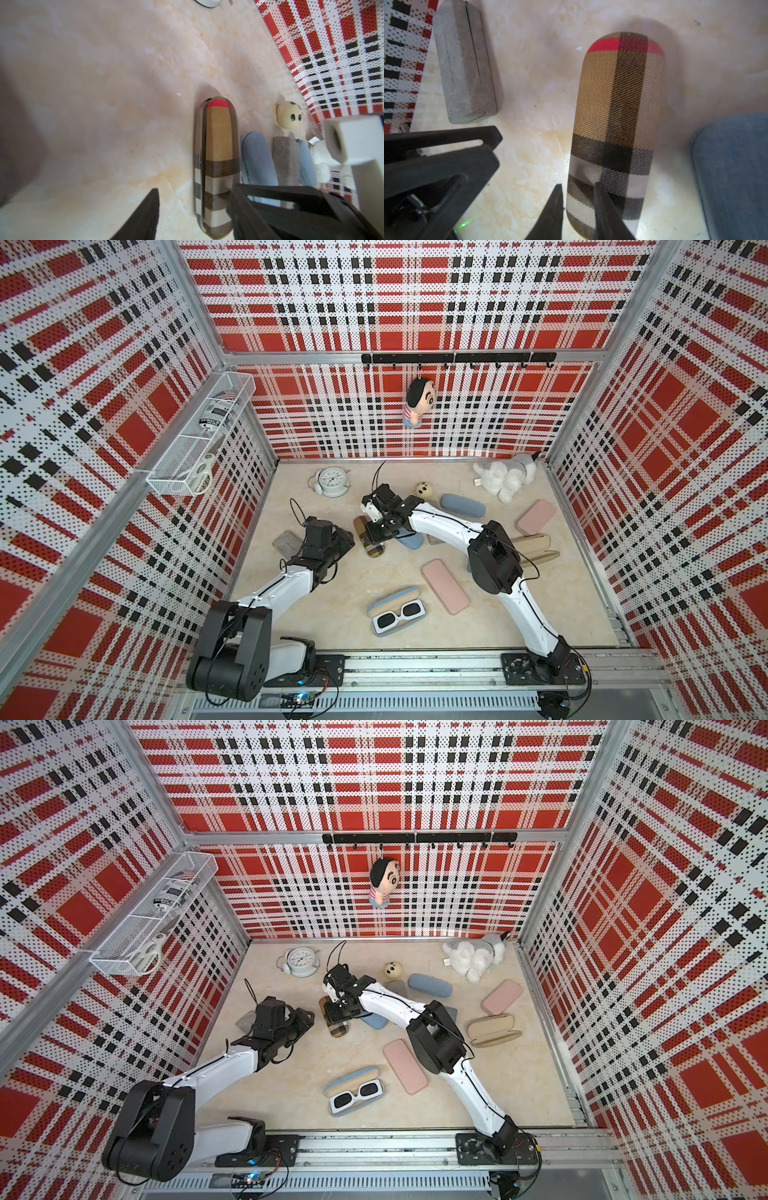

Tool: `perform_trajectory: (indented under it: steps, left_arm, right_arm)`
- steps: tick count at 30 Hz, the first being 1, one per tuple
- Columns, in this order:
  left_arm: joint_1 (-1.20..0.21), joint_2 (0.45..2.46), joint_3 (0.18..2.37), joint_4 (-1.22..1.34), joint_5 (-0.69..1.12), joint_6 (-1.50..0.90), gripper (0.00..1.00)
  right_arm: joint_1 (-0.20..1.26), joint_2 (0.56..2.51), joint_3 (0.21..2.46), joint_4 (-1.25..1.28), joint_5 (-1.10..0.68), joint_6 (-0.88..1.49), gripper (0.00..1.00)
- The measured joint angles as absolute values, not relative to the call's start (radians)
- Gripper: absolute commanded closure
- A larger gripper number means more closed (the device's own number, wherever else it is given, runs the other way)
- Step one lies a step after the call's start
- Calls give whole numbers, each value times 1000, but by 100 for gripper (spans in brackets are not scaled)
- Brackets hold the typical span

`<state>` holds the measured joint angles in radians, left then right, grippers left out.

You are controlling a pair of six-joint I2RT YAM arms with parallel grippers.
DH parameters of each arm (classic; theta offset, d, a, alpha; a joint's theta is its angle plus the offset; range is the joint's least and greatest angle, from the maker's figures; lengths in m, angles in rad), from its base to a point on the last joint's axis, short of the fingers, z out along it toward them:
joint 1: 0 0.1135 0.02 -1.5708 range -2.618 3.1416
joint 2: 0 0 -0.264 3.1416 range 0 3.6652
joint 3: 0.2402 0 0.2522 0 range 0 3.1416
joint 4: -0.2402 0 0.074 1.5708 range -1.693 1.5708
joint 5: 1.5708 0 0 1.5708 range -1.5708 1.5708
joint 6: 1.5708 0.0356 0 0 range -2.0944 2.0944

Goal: Close the glasses case
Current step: Move the glasses case to the center of the board.

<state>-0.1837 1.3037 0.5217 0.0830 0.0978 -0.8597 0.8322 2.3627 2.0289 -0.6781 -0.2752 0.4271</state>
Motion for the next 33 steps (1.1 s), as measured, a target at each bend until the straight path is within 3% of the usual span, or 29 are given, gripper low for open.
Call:
perform_trajectory:
  steps: [6, 20, 23, 33]
  left_arm:
    - [-230, 1407, 519, 184, 134, -866, 10]
    - [-283, 1552, 522, 355, 137, -868, 9]
    - [-283, 1582, 530, 393, 134, -869, 16]
    - [-283, 1691, 568, 511, 143, -892, 55]
  right_arm:
    - [828, 2291, 1927, -661, -227, 440, 55]
    - [796, 2246, 1885, -665, -175, 443, 54]
    - [795, 2246, 1885, -669, -171, 443, 54]
    - [791, 2244, 1882, -690, -158, 450, 55]
